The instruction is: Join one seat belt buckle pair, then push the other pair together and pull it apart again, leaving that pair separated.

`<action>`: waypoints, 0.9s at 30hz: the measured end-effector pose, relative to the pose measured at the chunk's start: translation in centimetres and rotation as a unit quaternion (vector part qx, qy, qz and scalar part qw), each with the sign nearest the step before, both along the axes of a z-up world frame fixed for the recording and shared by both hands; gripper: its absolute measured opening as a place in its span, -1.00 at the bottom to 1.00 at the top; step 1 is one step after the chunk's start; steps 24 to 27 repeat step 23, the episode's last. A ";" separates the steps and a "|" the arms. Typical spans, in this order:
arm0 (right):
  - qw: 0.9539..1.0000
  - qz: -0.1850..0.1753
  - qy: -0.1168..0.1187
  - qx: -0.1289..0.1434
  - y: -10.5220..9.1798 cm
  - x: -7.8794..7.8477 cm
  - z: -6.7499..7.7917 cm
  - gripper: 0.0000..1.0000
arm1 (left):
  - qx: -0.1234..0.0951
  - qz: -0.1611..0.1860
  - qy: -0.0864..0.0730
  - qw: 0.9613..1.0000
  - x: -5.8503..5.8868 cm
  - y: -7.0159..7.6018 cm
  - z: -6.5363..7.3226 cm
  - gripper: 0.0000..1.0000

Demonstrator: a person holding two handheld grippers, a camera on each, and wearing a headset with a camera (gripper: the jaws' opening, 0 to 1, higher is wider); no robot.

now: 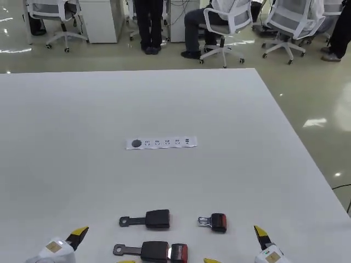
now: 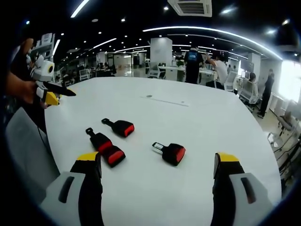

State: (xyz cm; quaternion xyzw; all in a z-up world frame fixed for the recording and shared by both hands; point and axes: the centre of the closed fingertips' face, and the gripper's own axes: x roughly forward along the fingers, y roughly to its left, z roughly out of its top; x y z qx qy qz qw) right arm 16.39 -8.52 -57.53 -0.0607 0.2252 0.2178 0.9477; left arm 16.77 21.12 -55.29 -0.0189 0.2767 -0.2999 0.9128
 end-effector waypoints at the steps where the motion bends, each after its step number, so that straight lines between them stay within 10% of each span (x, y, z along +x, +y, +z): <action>1: 1.000 0.000 0.000 -0.001 -0.1 -0.2 0.1 0.99 | 0.002 0.000 0.001 1.000 -0.2 -0.2 0.3 1.00; 27: 1.000 -0.010 -0.003 0.003 -1.0 -0.9 0.2 0.99 | -0.007 0.017 -0.005 1.000 -0.9 0.2 1.1 1.00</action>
